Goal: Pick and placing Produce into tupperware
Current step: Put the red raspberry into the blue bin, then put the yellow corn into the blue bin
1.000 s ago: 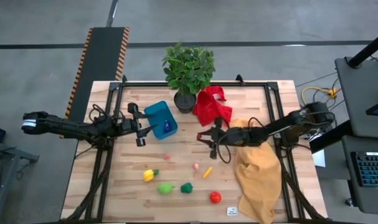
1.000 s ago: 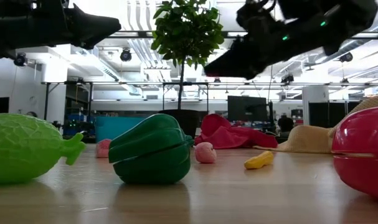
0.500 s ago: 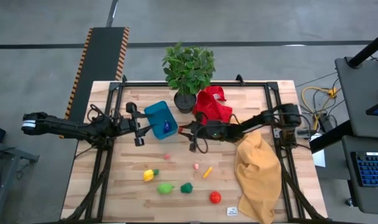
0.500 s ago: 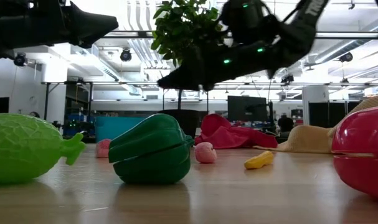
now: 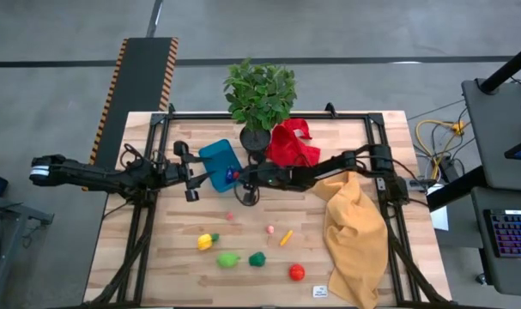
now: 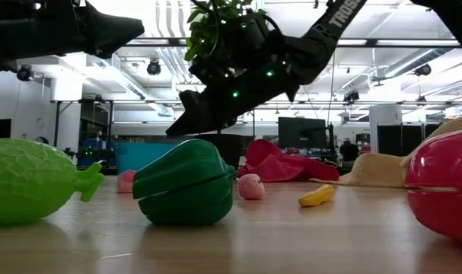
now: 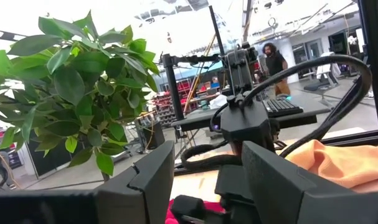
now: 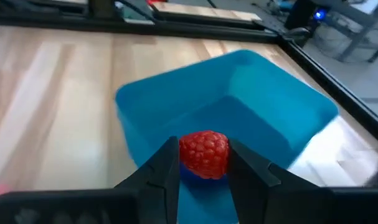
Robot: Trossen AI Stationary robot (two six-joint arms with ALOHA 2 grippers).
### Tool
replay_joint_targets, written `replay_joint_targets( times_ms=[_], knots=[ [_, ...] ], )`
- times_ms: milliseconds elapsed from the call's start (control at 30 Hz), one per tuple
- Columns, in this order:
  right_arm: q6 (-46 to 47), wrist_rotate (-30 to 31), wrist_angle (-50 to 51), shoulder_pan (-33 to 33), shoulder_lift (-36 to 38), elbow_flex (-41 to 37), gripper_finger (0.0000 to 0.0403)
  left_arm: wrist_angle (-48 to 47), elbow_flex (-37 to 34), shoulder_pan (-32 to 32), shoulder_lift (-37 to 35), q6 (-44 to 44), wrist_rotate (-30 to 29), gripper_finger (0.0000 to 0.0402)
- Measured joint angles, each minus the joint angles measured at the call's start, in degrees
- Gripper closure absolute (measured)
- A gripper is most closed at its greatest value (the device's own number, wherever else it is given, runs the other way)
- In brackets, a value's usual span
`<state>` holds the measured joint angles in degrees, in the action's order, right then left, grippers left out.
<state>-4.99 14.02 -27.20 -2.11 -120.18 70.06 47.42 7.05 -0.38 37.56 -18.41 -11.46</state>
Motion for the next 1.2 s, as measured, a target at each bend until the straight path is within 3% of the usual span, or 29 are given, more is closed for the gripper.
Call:
replay_joint_targets(
  times_ms=[367, 700, 933, 1200],
  knots=[
    [-1.09, 1.25, 0.5, -0.55, 0.68, 0.33, 0.0302, -0.42, -0.04, 0.0, 0.17, 0.0, 0.02, 0.0228],
    [-0.2, 1.16, 0.48, -1.04, 0.68, 0.33, 0.0241, -0.42, -0.15, 0.0, 0.15, 0.0, 0.02, 0.0228],
    [0.02, 1.06, 0.6, -1.22, 0.88, 0.33, 0.022, -0.42, -0.15, 0.0, 0.15, -0.01, 0.02, 0.0228],
    [0.5, 0.45, 10.96, 0.52, 11.16, -1.79, 0.0234, -0.39, -0.42, -0.02, 0.15, 0.02, 0.02, 0.0228]
  ],
)
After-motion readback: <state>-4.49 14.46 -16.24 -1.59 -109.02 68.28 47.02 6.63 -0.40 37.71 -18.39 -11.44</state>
